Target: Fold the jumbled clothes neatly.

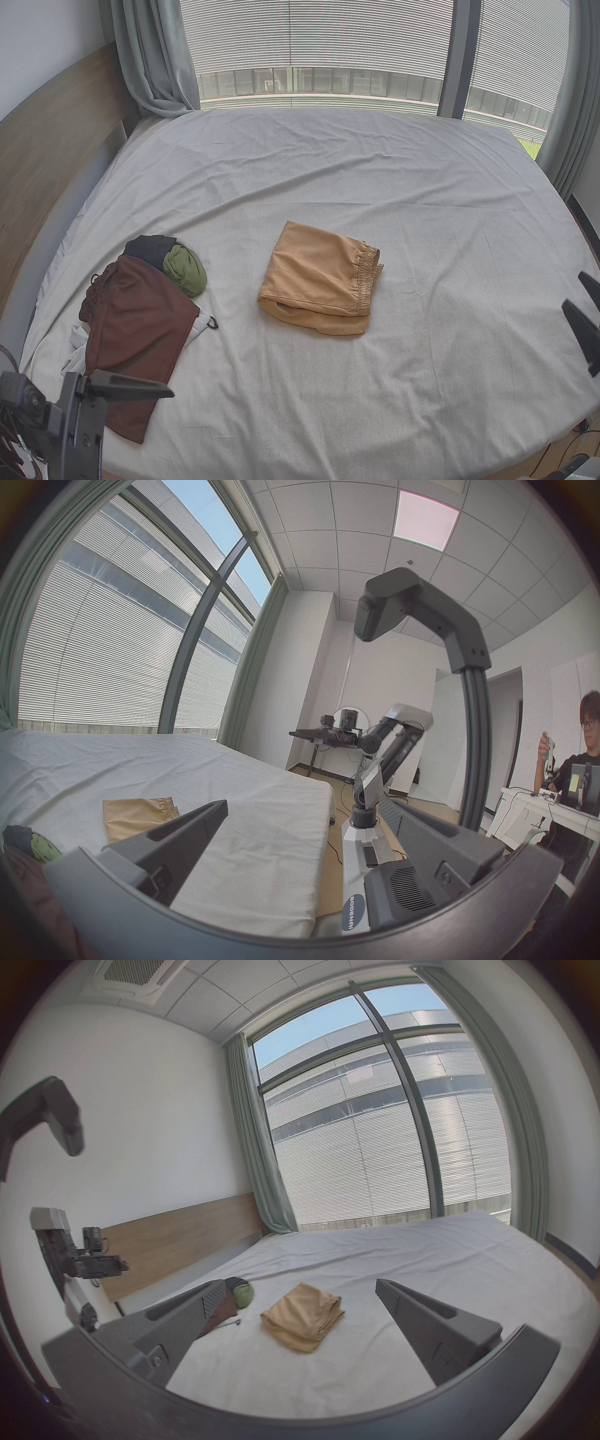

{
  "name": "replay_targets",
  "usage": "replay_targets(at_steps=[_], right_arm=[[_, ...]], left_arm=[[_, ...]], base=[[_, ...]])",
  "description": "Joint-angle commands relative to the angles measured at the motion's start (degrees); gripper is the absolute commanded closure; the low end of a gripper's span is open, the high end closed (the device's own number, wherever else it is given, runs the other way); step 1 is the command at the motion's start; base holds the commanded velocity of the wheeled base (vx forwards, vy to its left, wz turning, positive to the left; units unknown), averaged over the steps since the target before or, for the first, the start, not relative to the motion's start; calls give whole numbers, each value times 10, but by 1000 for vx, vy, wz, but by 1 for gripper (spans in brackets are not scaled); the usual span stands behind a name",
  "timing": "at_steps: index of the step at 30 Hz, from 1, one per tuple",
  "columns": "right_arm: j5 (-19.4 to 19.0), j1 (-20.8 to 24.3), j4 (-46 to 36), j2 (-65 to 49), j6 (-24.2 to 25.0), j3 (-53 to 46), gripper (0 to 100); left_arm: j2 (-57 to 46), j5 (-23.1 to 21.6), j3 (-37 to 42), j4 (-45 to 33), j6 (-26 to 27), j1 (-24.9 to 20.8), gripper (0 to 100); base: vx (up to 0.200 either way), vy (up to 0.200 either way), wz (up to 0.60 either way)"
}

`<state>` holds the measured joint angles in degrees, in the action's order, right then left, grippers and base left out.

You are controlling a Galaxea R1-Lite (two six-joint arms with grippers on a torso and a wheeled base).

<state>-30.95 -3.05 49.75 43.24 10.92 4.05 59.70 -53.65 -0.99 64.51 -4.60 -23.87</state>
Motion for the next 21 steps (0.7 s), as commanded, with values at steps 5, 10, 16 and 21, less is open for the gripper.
replay_targets(at_steps=[5,10,16,21], right_arm=[[-61,111,-224,-350,66,-40,0],[28,122,-342,-381,-5,-40,0],[268,122,-403,-381,-117,-40,0],[374,100,-432,-380,-118,-40,0]], left_arm=[[-333,45,5,-241,-68,74,0],[-446,46,5,-345,-72,113,0],[-548,50,10,-504,-52,160,0],[-543,108,10,-524,-19,168,0]], base=[[0,0,0],[0,0,0],[0,0,0],[0,0,0]])
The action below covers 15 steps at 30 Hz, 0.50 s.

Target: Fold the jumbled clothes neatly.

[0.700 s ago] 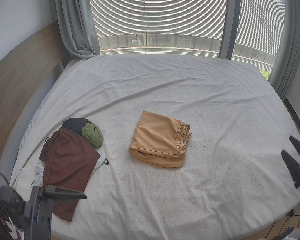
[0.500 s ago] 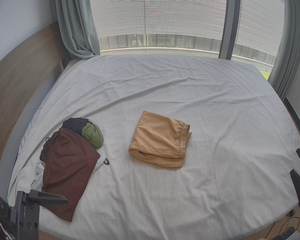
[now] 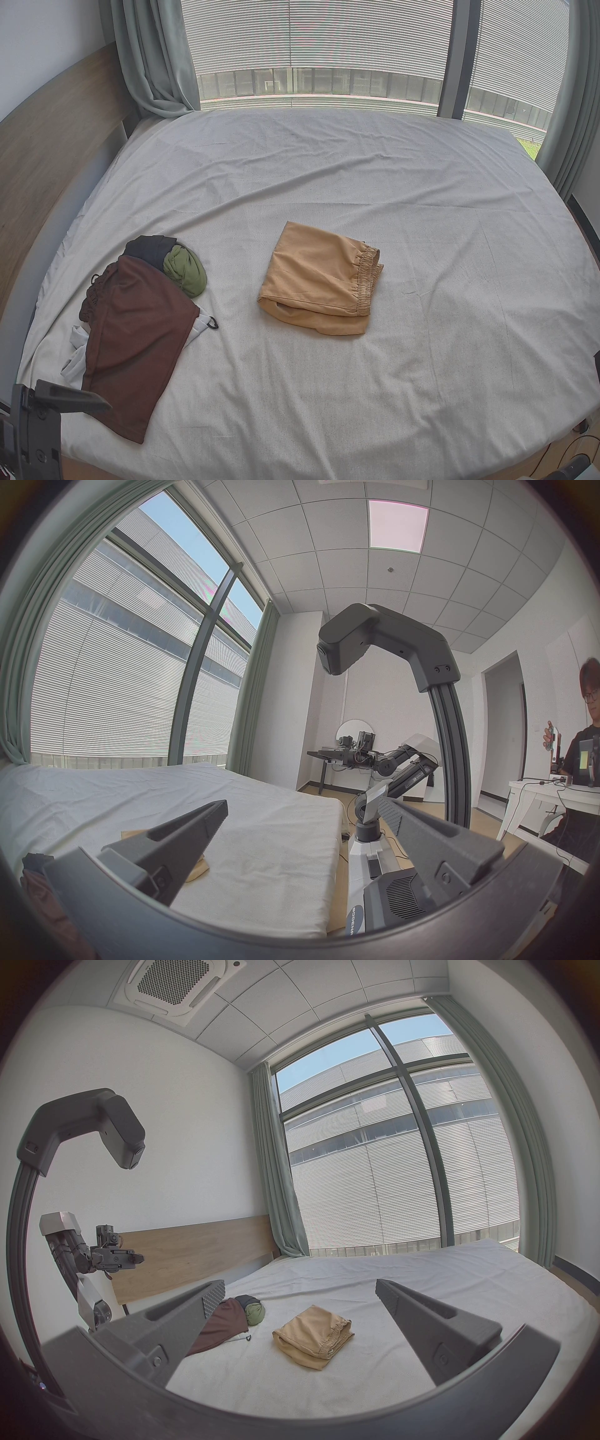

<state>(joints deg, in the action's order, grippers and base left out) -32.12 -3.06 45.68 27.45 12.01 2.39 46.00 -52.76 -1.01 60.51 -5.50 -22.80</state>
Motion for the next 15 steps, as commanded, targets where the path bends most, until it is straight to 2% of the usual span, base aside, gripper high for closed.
replay_targets(at_steps=[1,5,6,7,9,11,13,14,15], right_arm=[[392,96,-399,-221,-129,-24,0],[422,66,-413,-223,-130,-24,0],[422,66,-413,-223,-130,-24,0],[403,21,-422,-264,-160,-23,0],[392,17,-422,-275,-181,-22,0],[405,20,-421,-270,-151,-22,0],[408,20,-421,-271,-137,-22,0],[407,20,-423,-271,-65,-23,0],[399,20,-423,-271,-52,-23,0]], left_arm=[[-406,113,10,-485,-9,162,0],[-407,207,10,-516,4,179,0],[-407,207,10,-516,4,179,0],[-407,265,10,-545,29,181,0],[-408,305,10,-566,39,190,0],[-430,319,10,-567,36,224,0],[-441,319,10,-568,36,232,0],[-459,346,10,-567,36,233,0],[-457,364,10,-566,36,232,0]], base=[[0,0,0],[0,0,0],[0,0,0],[0,0,0],[0,0,0],[0,0,0],[0,0,0],[0,0,0],[0,0,0]])
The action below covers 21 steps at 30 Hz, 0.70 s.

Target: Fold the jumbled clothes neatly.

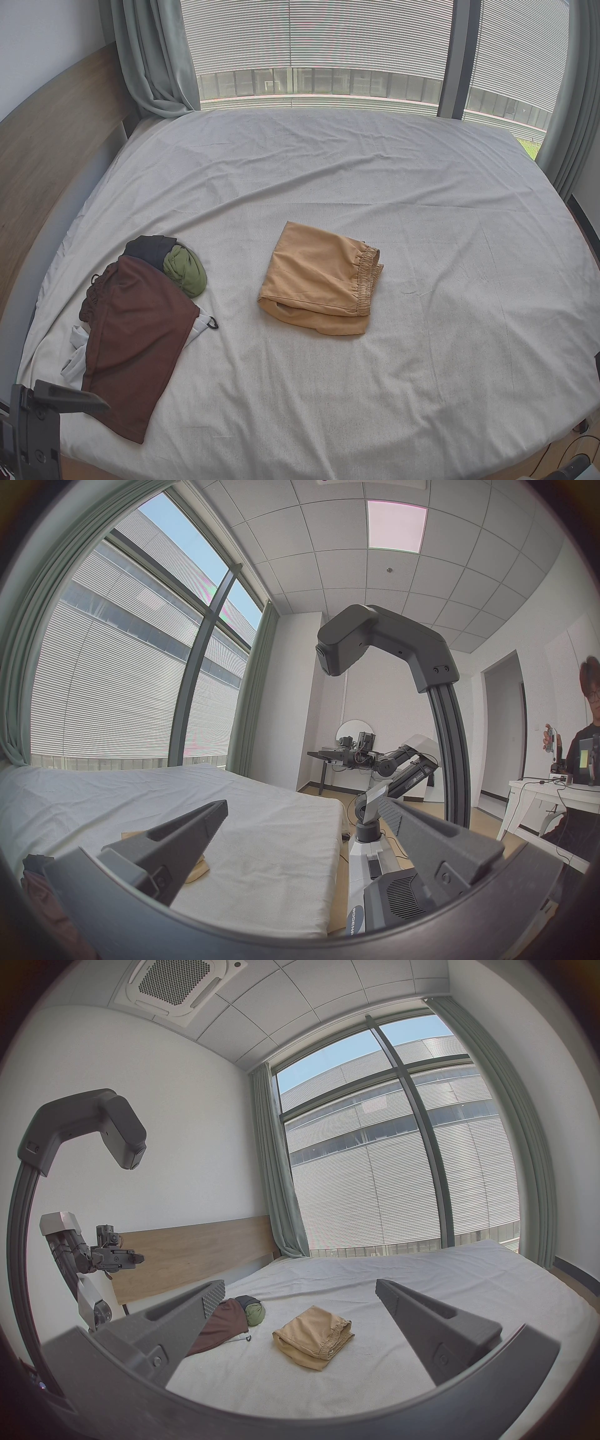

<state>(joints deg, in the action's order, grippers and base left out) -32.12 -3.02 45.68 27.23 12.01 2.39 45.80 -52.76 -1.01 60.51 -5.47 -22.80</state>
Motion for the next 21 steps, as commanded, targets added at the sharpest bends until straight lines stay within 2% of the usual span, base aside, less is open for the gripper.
replay_targets(at_steps=[1,3,6,8,10,13,16,21], right_arm=[[392,20,-423,-269,-51,-23,0],[378,21,-423,-270,-47,-23,0],[317,21,-423,-270,-68,-23,0],[319,20,-423,-270,-88,-23,0],[328,20,-423,-270,-105,-23,0],[331,21,-424,-270,-113,-23,0],[330,20,-425,-269,-115,-23,0],[322,20,-425,-269,-95,-23,0]], left_arm=[[-455,383,10,-567,34,232,0],[-455,414,10,-566,33,232,0],[-454,471,10,-568,35,232,0],[-454,521,10,-595,62,232,0],[-454,531,7,-623,64,231,0],[-455,514,9,-610,68,227,0],[-456,516,10,-609,65,227,0],[-457,516,10,-606,63,228,0]], base=[[0,0,0],[0,0,0],[0,0,0],[0,0,0],[0,0,0],[0,0,0],[0,0,0],[0,0,0]])
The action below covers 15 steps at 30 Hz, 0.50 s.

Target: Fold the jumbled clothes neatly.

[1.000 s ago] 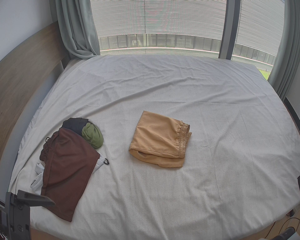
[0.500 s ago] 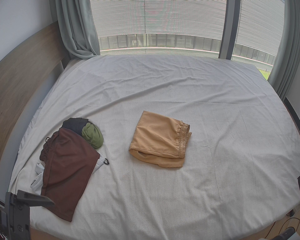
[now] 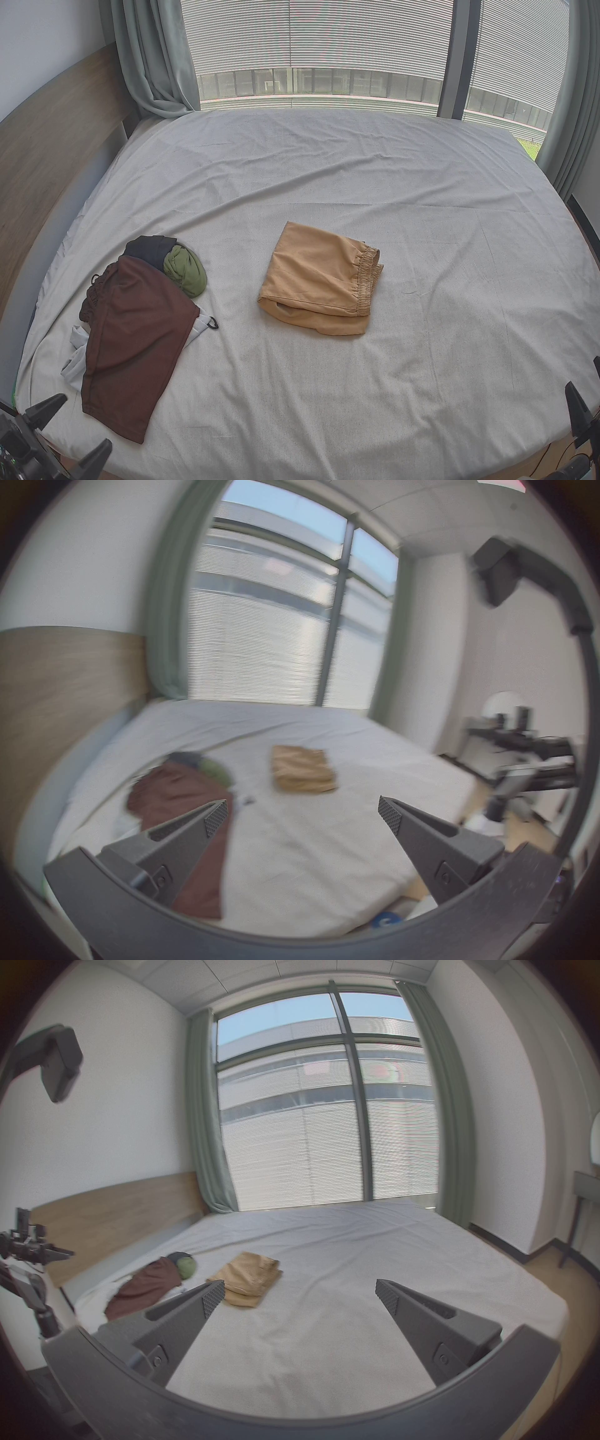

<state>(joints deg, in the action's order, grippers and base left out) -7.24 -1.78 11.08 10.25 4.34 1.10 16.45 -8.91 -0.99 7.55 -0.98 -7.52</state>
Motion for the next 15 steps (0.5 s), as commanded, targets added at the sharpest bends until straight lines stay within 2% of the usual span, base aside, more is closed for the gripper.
replay_targets(at_steps=[1,2,4,5,9,11,12,14,15], right_arm=[[64,7,-79,-99,-21,-10,0],[64,7,-79,-99,-21,-10,0],[39,7,-80,-99,-51,-10,0],[43,7,-81,-99,-56,-10,0],[108,6,-81,-99,-54,-10,0],[127,6,-82,-99,-38,-10,0],[127,7,-82,-98,-39,-10,0],[88,7,-111,-98,-41,-10,0],[83,8,-116,-98,-42,-9,0]], left_arm=[[-164,78,10,-76,18,75,0],[-164,78,10,-76,18,75,0],[-164,78,10,-77,18,75,0],[-164,78,10,-77,18,75,0],[-164,78,10,-77,18,75,0],[-164,78,10,-77,17,75,0],[-164,78,10,-76,17,75,0],[-164,78,10,-77,17,75,0],[-164,78,10,-77,17,75,0]], base=[[0,0,0],[0,0,0],[0,0,0],[0,0,0],[0,0,0],[0,0,0],[0,0,0],[0,0,0],[0,0,0]])
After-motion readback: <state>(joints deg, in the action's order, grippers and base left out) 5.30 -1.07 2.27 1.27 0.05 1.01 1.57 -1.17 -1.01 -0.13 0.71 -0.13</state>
